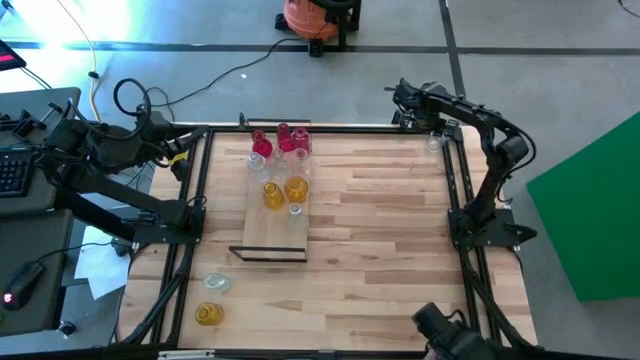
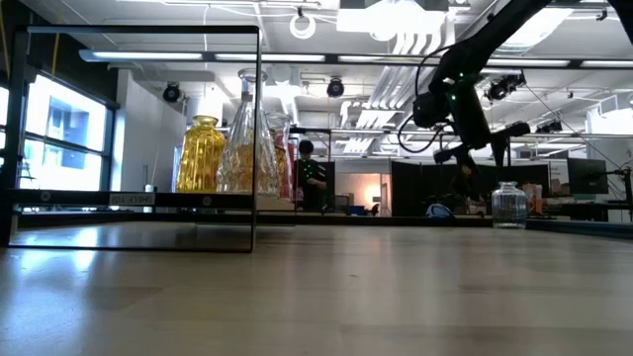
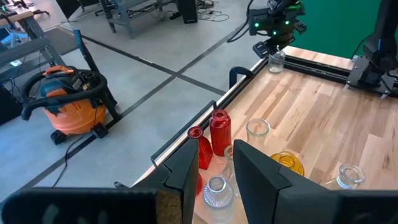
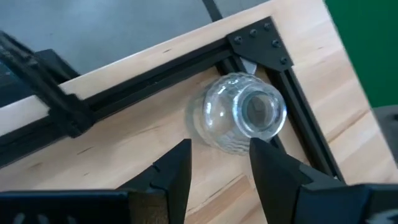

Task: Sort vases onto shelf
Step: Put the transparent vase on the shelf aligned with the other transparent vase

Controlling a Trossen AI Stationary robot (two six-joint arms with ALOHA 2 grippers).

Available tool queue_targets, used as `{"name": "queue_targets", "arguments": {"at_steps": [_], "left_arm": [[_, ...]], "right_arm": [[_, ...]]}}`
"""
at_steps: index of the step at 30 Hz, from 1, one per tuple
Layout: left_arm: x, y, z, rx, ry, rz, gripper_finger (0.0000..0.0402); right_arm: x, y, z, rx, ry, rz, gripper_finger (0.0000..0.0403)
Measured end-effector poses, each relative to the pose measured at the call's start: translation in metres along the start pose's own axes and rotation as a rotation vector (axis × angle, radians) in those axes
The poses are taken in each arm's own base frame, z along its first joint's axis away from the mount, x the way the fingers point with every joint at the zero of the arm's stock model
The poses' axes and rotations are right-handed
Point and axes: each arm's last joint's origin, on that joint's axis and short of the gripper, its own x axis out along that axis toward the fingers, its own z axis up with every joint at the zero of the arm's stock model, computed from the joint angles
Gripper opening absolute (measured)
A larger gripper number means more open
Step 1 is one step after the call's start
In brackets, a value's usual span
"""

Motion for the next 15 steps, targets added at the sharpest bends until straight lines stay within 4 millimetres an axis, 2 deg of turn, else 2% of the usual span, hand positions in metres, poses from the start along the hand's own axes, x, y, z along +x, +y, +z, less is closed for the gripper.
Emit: {"name": "queue_targets", "arguments": {"at_steps": [8,15], "left_arm": [[0.0000,0.0000,0.0000,-0.004,0.000,0.000,0.0090],[0.0000,-0.0001,0.0000,-0.005,0.000,0.000,0.0090]], "right_arm": [[0.0008,-0.0033,-0.0001,-0.006,-0.041,-0.062,0.0144],[0.0057,-0.0081,0.0077,0.020,-0.043,-0.079,0.0144]]}}
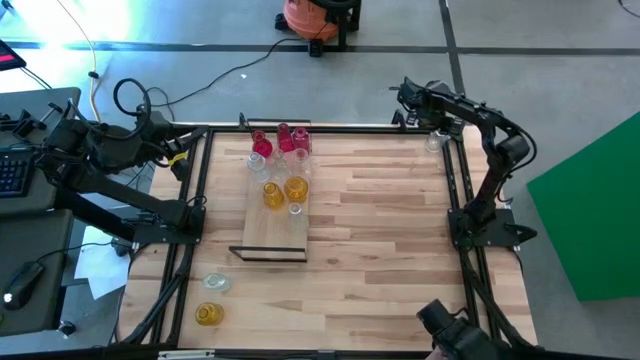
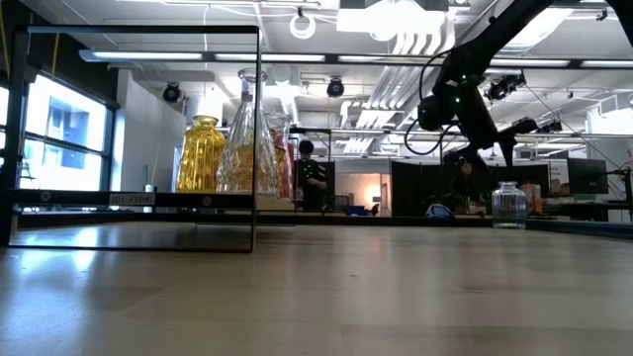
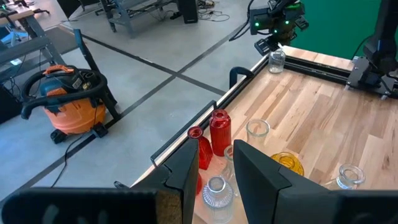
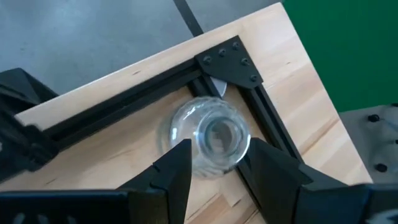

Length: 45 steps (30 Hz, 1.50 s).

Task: Sort vases onto shelf
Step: Put the transparent vase on the shelf aligned with the other transparent vase

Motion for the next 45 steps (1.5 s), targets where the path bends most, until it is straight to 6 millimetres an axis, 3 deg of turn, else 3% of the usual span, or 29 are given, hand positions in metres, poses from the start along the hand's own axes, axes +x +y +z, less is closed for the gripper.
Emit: {"name": "queue_targets", "arguments": {"at_steps": [13,21,31,36,42,45], "left_arm": [[0.000,0.000,0.000,-0.044,0.000,0.000,0.0090],[0.000,0.000,0.000,-0.054,-0.001,0.000,0.0090],[0.000,0.000,0.000,-0.055,-0.001,-0.001,0.0090],[0.000,0.000,0.000,-0.054,-0.002,0.000,0.0090],[0.000,0.000,0.000,-0.053,-0.002,-0.001,0.0090],[0.000,0.000,0.000,-0.045,-0.002,-0.001,0.0090]], "right_arm": [[0.006,0.002,0.010,-0.014,0.025,0.062,0.0144],[0.023,0.016,0.001,-0.066,0.081,0.027,0.0144],[0.022,0.020,-0.003,-0.147,0.063,0.027,0.0142],[0.020,0.021,-0.003,-0.207,0.076,0.049,0.0106],[0.019,0.029,-0.015,-0.332,0.134,0.106,0.0013],[0.012,0.030,-0.020,-0.351,0.132,0.121,0.0015]]}}
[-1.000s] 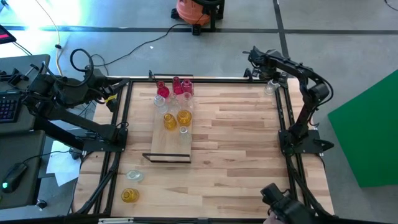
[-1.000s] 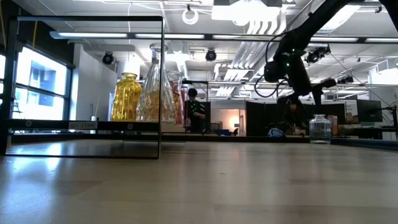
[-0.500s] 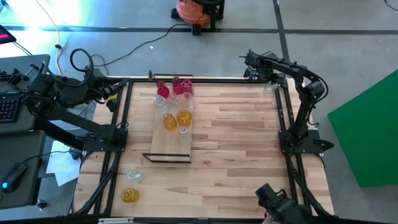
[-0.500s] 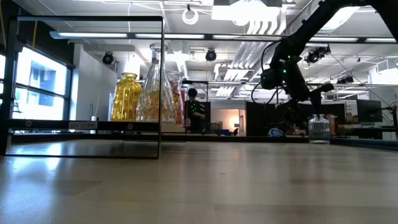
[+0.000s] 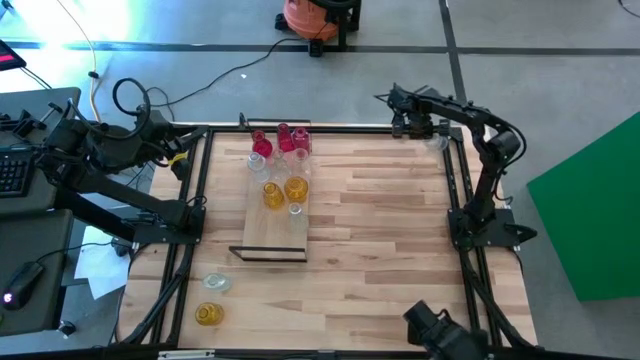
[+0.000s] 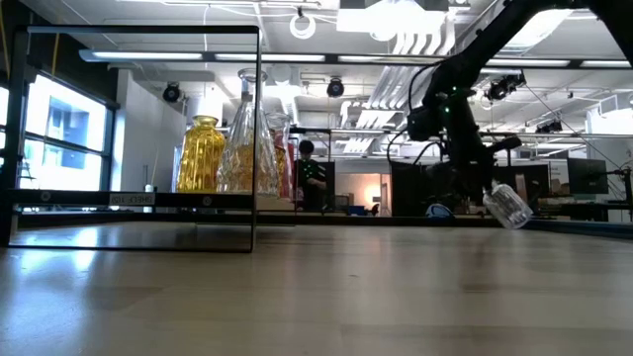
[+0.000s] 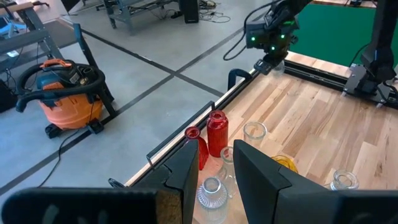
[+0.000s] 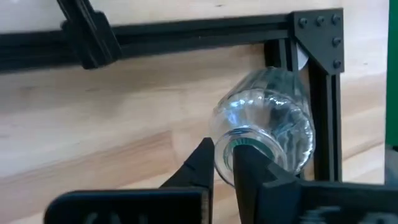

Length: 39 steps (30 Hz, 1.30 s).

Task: Sort vases onto shelf
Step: Put the transparent vase on the shelf aligned with the other transparent vase

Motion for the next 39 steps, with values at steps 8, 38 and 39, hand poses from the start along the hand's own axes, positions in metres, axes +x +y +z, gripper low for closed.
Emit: {"name": "queue_targets", "arguments": {"at_steps": [8,38,39], "left_arm": [[0.000,0.000,0.000,0.001,0.002,-0.004,0.0090],[-0.001,-0.005,-0.002,0.143,0.065,-0.178,0.0090],[-0.001,-0.006,-0.003,0.144,0.074,-0.202,0.0090]], "right_arm": [[-0.005,0.009,-0.011,-0.061,0.019,0.011,0.0006],[-0.193,0.094,-0.221,-0.367,-0.062,0.474,0.0000],[-0.202,0.093,-0.229,-0.359,-0.062,0.505,0.0000]]}}
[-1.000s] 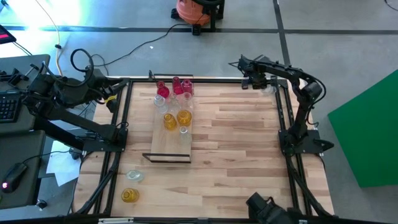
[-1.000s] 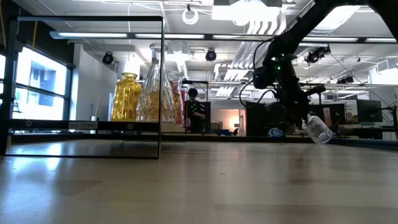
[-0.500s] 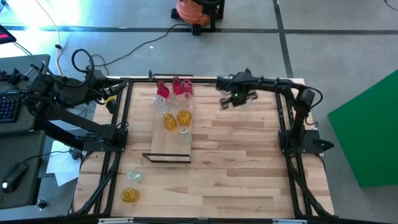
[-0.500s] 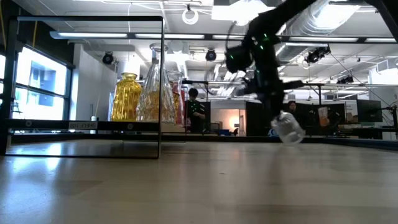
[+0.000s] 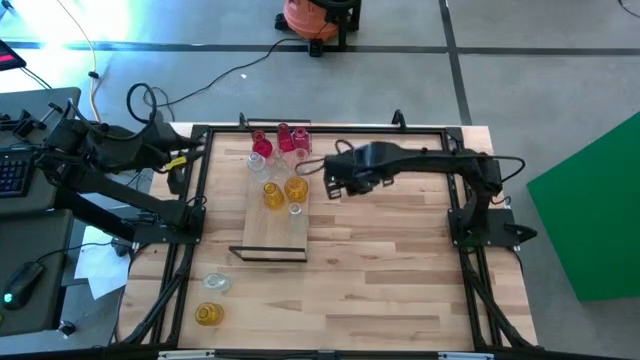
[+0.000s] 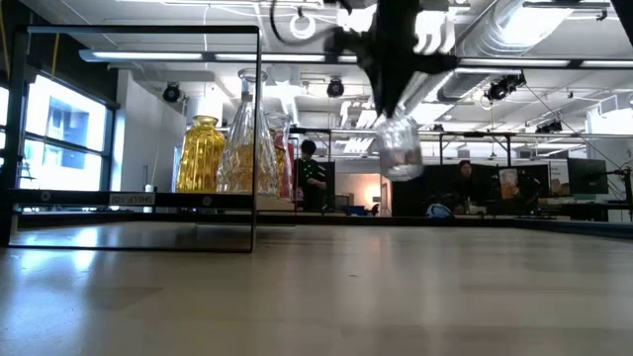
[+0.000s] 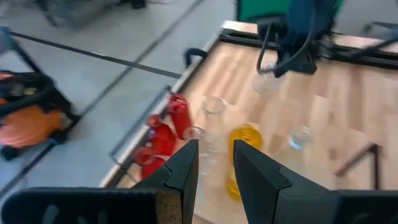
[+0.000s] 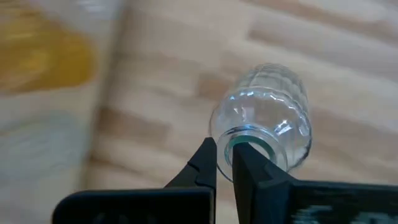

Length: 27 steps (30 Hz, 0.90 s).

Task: Sort vases onto shelf
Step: Put the transparent vase on the shelf aligned with the other transparent vase

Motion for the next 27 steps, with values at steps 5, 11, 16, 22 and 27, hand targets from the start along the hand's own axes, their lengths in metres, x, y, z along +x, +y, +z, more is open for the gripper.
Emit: {"name": "queue_targets", "arguments": {"at_steps": [5,11,16,22,27], "left_arm": [[-0.001,0.000,-0.008,0.040,0.085,-0.076,0.0090],[-0.006,0.006,-0.021,0.066,0.192,-0.074,0.0090],[-0.015,0.014,-0.028,0.025,0.181,-0.100,0.0090],[-0.026,0.023,-0.034,-0.092,0.142,-0.140,0.0090],[-0.027,0.024,-0.034,-0.129,0.134,-0.135,0.0090]], "right_arm": [[-0.037,0.024,-0.036,0.054,-0.049,0.143,0.0000],[-0.069,0.038,-0.078,0.141,-0.090,0.257,0.0000],[-0.074,0.041,-0.101,0.176,-0.092,0.276,0.0000],[-0.046,0.057,-0.096,0.103,-0.009,0.233,0.0000],[-0.017,0.070,-0.074,0.003,0.005,0.227,0.0000]]}}
